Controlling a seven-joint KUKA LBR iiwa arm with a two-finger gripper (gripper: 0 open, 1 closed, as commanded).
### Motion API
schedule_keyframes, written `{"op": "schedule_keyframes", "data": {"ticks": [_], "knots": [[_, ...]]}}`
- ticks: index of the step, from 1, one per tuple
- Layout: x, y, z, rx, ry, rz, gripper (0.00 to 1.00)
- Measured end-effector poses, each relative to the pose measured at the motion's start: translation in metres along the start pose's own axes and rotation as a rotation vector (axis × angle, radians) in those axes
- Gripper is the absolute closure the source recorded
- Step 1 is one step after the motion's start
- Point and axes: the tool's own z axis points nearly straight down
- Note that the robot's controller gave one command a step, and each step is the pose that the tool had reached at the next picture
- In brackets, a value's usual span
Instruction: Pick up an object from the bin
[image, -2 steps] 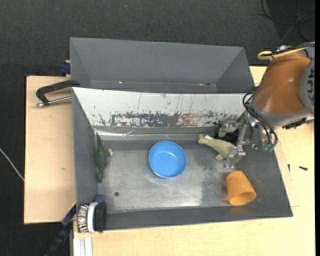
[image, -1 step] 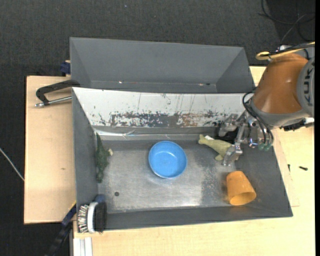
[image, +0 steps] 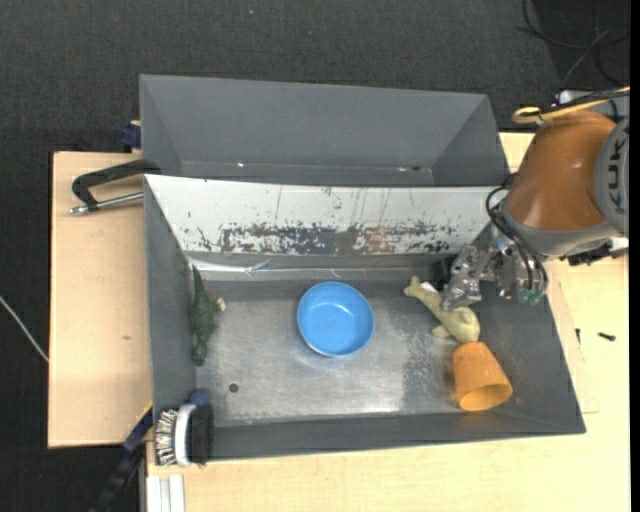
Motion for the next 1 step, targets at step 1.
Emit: {"op": "schedule_keyframes", "data": {"ticks": [1], "knots": [[0.001, 0.0217, -0.0948, 0.002, -0.008, -0.644, 1.0]]}}
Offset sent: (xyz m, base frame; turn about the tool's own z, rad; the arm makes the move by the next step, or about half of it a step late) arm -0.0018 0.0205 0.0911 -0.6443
